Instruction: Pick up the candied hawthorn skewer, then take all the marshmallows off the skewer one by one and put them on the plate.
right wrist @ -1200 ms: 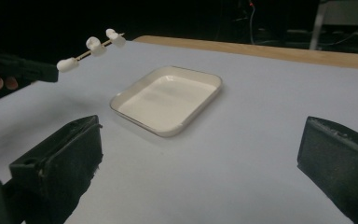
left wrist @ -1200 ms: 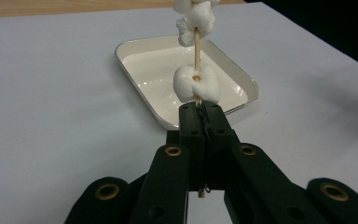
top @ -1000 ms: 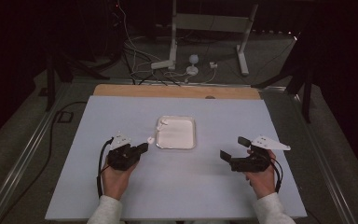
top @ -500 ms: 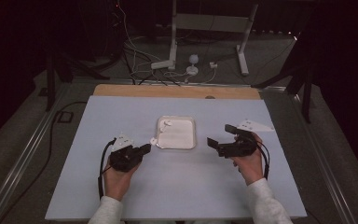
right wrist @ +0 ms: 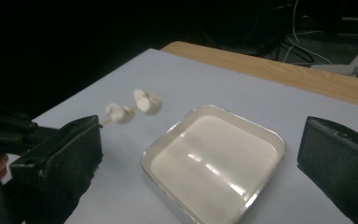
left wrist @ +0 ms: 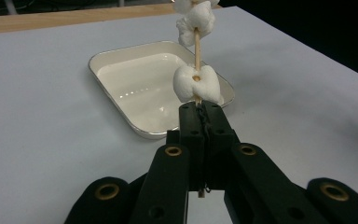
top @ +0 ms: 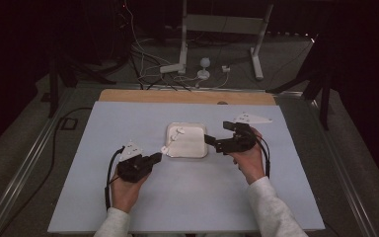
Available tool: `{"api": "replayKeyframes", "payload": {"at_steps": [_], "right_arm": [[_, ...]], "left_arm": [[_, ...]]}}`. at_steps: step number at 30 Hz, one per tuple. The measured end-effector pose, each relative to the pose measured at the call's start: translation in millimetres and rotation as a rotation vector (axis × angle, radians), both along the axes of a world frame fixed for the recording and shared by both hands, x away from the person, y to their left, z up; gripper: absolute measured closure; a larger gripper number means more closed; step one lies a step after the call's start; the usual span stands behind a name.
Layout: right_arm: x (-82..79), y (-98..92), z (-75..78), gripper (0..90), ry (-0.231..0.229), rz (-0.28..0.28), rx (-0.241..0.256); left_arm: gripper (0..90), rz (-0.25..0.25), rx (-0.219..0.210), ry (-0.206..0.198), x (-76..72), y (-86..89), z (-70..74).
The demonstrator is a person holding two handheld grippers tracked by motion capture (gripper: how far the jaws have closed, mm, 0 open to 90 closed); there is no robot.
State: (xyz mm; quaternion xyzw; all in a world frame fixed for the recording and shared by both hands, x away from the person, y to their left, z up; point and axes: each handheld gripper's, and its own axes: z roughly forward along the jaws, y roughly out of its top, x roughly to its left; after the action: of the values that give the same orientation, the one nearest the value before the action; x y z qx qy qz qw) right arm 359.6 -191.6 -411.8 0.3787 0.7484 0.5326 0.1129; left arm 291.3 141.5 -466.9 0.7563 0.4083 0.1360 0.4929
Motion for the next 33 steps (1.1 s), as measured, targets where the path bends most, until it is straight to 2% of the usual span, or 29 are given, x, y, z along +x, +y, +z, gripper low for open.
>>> {"api": "replayKeyframes", "payload": {"at_steps": [8, 16, 18, 24, 27, 33], "right_arm": [[11.0, 13.5, 1.9, 0.0, 0.022, 0.016, 0.031], [19.9, 21.8, -5.5, 0.0, 0.069, 0.031, 0.062], [21.0, 23.7, -7.2, 2.8, 0.087, 0.035, 0.071], [23.1, 35.1, -15.6, 18.5, 0.171, 0.110, 0.079], [23.7, 40.9, -17.8, 33.2, 0.191, 0.088, 0.060], [31.1, 43.7, -25.7, 53.0, 0.279, 0.085, 0.130]], "left_arm": [[89.9, -0.005, 0.006, 0.002, -0.4, -1.3, -1.0], [89.9, -0.008, 0.003, -0.003, -0.8, -2.6, -1.2], [89.9, -0.009, 0.001, -0.006, -0.9, -3.5, -1.3], [89.9, -0.023, 0.001, -0.016, -1.3, -8.3, -0.6], [89.9, -0.039, 0.010, -0.024, -2.2, -12.0, -0.6], [89.9, -0.061, 0.007, -0.034, -3.7, -16.1, -0.6]]}}
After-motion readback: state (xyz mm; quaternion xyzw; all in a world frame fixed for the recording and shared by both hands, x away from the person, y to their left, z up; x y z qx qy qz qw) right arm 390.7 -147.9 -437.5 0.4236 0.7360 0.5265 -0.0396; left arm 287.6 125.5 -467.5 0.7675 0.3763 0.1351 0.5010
